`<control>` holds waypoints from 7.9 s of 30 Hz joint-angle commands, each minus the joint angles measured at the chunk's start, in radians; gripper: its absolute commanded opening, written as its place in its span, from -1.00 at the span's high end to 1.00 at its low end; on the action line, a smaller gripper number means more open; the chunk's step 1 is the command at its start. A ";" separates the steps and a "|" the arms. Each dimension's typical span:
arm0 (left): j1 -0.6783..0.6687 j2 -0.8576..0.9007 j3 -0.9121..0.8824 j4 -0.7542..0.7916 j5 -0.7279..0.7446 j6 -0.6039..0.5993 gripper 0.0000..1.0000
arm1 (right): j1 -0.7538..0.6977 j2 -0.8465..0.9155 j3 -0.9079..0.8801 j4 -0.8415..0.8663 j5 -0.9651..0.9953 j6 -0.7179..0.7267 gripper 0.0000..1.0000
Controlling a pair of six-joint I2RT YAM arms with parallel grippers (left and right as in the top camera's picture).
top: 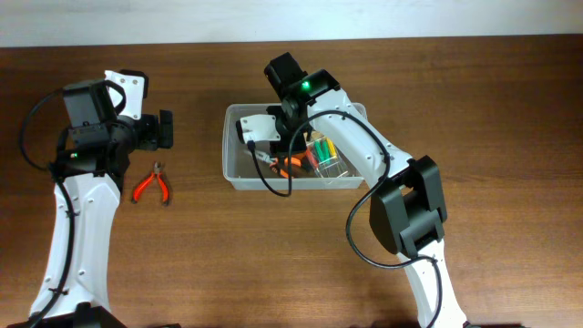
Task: Pack container
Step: 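Retract the right arm and move the left gripper to the small cutters, then close the left gripper on the red-black diagonal cutters handle, then lift the cutters with the left gripper and carry over the container, then release the cutters into the container and pull the left arm back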
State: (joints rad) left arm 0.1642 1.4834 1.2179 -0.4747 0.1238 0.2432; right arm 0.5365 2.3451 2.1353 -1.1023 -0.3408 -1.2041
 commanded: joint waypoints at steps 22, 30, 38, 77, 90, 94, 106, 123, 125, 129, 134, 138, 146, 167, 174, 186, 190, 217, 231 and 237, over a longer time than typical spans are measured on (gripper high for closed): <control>0.003 0.009 0.020 0.032 0.011 0.009 -0.98 | -0.724 -0.193 0.433 -0.252 0.135 1.143 -0.21; 0.002 0.009 0.020 0.073 0.022 -0.001 -0.98 | -0.845 -0.193 0.385 -0.264 0.135 1.143 -0.97; 0.002 0.009 0.020 0.080 0.234 -0.058 -0.98 | -0.858 -0.192 0.374 -0.264 0.136 1.142 -0.97; 0.002 0.412 0.020 -0.329 -0.106 -0.536 -0.62 | -0.858 -0.192 0.374 -0.264 0.136 1.142 -0.96; 0.002 0.512 0.020 -0.267 -0.130 -0.534 -0.44 | -0.858 -0.192 0.374 -0.264 0.136 1.142 -0.97; 0.002 0.512 0.020 -0.270 -0.131 -0.534 -0.41 | -0.858 -0.192 0.374 -0.264 0.136 1.142 -0.98; 0.002 0.512 0.020 -0.275 -0.131 -0.534 -0.20 | -0.858 -0.192 0.374 -0.264 0.136 1.142 -0.97; 0.002 0.512 0.020 -0.286 -0.131 -0.535 0.11 | -0.858 -0.192 0.374 -0.264 0.136 1.142 -0.97; 0.002 0.512 0.020 -0.286 -0.131 -0.535 0.13 | -0.858 -0.192 0.374 -0.264 0.136 1.142 -0.96; 0.002 0.512 0.020 -0.286 -0.131 -0.535 0.29 | -0.858 -0.192 0.374 -0.264 0.136 1.142 -0.97; 0.002 0.512 0.020 -0.286 -0.131 -0.535 0.45 | -0.858 -0.192 0.374 -0.264 0.136 1.142 -0.97; 0.002 0.512 0.020 -0.286 -0.131 -0.534 0.58 | -0.858 -0.192 0.374 -0.264 0.136 1.142 -0.97; 0.002 0.512 0.021 -0.284 -0.132 -0.534 0.96 | -0.858 -0.192 0.374 -0.264 0.136 1.142 -0.97; -0.050 0.493 0.636 -0.472 -0.132 -0.176 0.96 | -0.858 -0.192 0.374 -0.264 0.136 1.142 -0.97; -0.188 0.491 0.844 -0.492 -0.132 0.058 0.96 | -0.858 -0.192 0.374 -0.264 0.136 1.142 -0.97; -0.485 0.496 0.872 -0.476 -0.131 0.489 0.97 | -0.858 -0.192 0.374 -0.264 0.136 1.142 -0.97; -0.522 0.499 0.863 -0.476 -0.106 0.528 0.96 | -0.858 -0.192 0.374 -0.264 0.136 1.142 -0.97; -0.514 0.715 0.829 -0.740 0.052 0.785 0.96 | -0.858 -0.192 0.374 -0.264 0.136 1.142 -0.97; -0.486 0.710 0.945 -0.816 -0.150 0.476 -0.43 | -0.858 -0.192 0.374 -0.264 0.136 1.142 -0.97; -0.471 0.686 1.195 -0.925 -0.246 0.343 -0.99 | -0.858 -0.192 0.374 -0.264 0.136 1.142 -0.97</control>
State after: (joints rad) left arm -0.3199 2.2147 2.3238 -1.3750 -0.0540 0.7044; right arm -0.3183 2.1479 2.5168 -1.3659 -0.2035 -0.0700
